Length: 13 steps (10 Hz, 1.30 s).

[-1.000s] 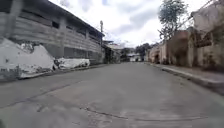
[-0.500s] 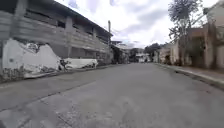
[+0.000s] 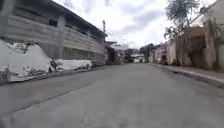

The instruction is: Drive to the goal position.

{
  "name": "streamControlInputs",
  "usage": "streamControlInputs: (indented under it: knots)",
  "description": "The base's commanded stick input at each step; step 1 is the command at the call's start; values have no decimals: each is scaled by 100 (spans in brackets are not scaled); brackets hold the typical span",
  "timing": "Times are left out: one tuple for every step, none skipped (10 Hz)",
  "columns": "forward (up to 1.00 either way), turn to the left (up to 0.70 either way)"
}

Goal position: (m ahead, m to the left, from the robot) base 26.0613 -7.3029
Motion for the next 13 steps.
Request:
streamControlInputs:
  knots:
    - [100, -18]
    - [100, -18]
    - [100, -18]
    - [100, -18]
    - [100, 8]
    - [100, 19]
    - [100, 23]
    - [100, 23]
    - [100, 23]
    - [100, 23]
    - [100, 23]
    - [100, 23]
    - [100, 23]
